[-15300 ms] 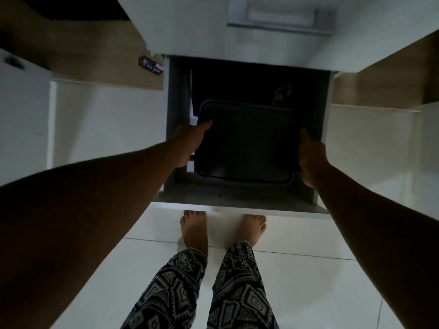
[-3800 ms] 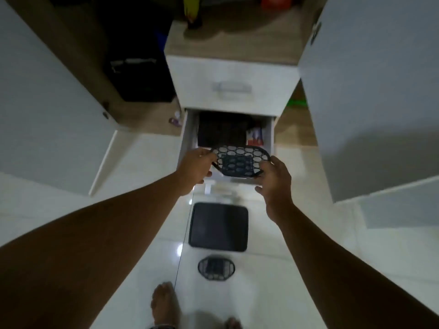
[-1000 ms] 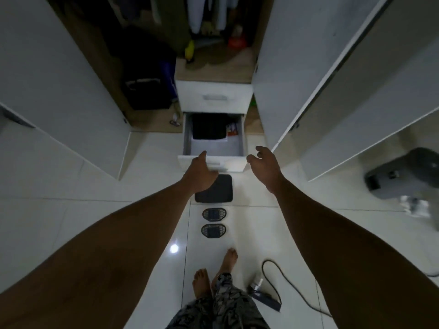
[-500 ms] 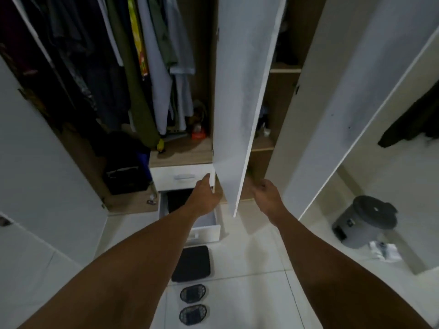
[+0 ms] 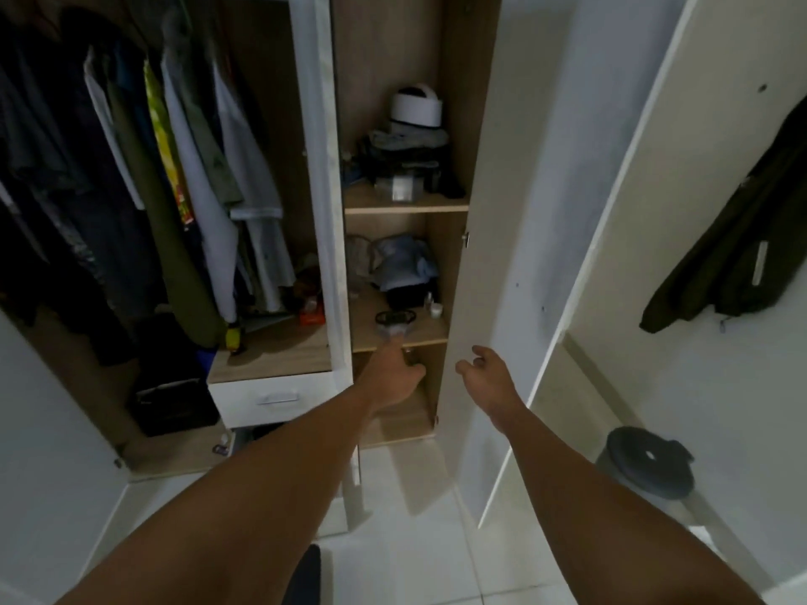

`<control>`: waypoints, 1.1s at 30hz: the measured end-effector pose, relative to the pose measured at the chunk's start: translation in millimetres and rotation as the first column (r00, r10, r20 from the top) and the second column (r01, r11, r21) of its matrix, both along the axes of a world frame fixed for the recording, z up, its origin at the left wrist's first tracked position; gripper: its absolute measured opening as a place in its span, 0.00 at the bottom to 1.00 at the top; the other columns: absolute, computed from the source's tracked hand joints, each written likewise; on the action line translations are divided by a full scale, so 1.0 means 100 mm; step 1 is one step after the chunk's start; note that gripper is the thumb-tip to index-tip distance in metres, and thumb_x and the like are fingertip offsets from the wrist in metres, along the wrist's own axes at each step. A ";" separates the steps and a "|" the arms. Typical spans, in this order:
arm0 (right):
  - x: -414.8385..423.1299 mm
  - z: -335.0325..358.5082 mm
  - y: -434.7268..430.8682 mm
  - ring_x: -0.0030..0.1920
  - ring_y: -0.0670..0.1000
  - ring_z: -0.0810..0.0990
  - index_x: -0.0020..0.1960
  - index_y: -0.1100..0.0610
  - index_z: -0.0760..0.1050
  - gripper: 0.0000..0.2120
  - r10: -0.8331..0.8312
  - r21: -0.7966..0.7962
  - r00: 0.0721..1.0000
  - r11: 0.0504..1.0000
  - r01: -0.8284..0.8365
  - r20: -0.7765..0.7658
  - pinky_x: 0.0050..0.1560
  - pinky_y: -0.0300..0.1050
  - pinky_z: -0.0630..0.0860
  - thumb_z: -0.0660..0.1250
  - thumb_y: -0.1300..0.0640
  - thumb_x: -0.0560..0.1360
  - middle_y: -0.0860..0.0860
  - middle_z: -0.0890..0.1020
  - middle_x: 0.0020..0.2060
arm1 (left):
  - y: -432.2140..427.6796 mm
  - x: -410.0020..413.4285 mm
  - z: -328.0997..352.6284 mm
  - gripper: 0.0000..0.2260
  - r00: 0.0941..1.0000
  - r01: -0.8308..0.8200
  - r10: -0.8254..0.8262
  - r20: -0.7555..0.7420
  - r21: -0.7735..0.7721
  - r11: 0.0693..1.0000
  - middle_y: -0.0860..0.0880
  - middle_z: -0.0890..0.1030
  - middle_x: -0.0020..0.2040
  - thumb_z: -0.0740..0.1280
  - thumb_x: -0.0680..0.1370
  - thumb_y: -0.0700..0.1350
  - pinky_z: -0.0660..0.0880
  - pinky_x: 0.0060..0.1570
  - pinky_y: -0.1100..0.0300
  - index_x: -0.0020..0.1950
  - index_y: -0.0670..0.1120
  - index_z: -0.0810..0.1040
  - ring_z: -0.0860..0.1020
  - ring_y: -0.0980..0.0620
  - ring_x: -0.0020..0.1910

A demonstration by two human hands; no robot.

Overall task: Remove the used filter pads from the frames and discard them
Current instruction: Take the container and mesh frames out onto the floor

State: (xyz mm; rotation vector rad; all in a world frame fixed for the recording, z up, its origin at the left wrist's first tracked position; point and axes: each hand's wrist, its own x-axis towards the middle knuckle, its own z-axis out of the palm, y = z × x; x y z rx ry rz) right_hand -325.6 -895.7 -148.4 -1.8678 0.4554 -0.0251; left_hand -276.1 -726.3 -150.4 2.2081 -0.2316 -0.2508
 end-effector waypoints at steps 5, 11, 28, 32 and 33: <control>0.46 0.38 -0.30 0.71 0.58 0.69 0.77 0.56 0.61 0.29 0.044 -0.015 0.995 0.999 -0.043 0.084 0.68 0.49 0.67 0.65 0.54 0.78 0.58 0.68 0.73 | -0.23 0.50 0.36 0.31 0.994 -0.040 0.044 0.101 -0.044 0.998 0.49 0.76 0.67 0.71 0.72 0.52 0.73 0.60 0.55 0.74 0.47 0.67 0.75 0.49 0.62; 1.29 0.89 -0.51 0.64 0.58 0.74 0.73 0.58 0.66 0.24 0.082 -0.087 0.976 0.994 -0.066 0.201 0.55 0.44 0.68 0.65 0.57 0.78 0.57 0.75 0.65 | -0.43 1.21 0.97 0.18 0.970 -0.126 0.137 0.201 -0.069 0.990 0.51 0.73 0.62 0.66 0.80 0.41 0.64 0.51 0.69 0.69 0.42 0.70 0.73 0.49 0.61; 4.51 1.27 -0.62 0.51 0.52 0.75 0.58 0.62 0.76 0.10 0.207 -0.126 0.922 0.977 -0.175 0.326 0.40 0.29 0.67 0.64 0.61 0.78 0.54 0.78 0.52 | -0.88 4.32 1.26 0.28 0.871 -0.451 0.487 0.071 -0.282 0.847 0.40 0.68 0.73 0.66 0.79 0.45 0.69 0.68 0.49 0.77 0.41 0.62 0.70 0.38 0.69; 5.05 1.20 -0.56 0.62 0.57 0.76 0.71 0.59 0.69 0.22 0.180 -0.028 0.947 0.983 -0.179 0.268 0.63 0.47 0.72 0.64 0.58 0.78 0.56 0.76 0.64 | -0.89 4.82 1.15 0.29 0.832 -0.513 0.553 0.044 -0.319 0.797 0.39 0.70 0.72 0.69 0.77 0.43 0.71 0.67 0.47 0.76 0.41 0.63 0.72 0.39 0.68; 5.13 1.19 -0.55 0.62 0.58 0.76 0.71 0.58 0.69 0.22 0.160 0.009 0.953 0.986 -0.168 0.258 0.63 0.48 0.72 0.64 0.58 0.78 0.56 0.76 0.65 | -0.90 4.87 1.15 0.29 0.823 -0.526 0.566 0.044 -0.313 0.790 0.39 0.69 0.72 0.68 0.77 0.43 0.71 0.67 0.47 0.75 0.41 0.62 0.71 0.39 0.68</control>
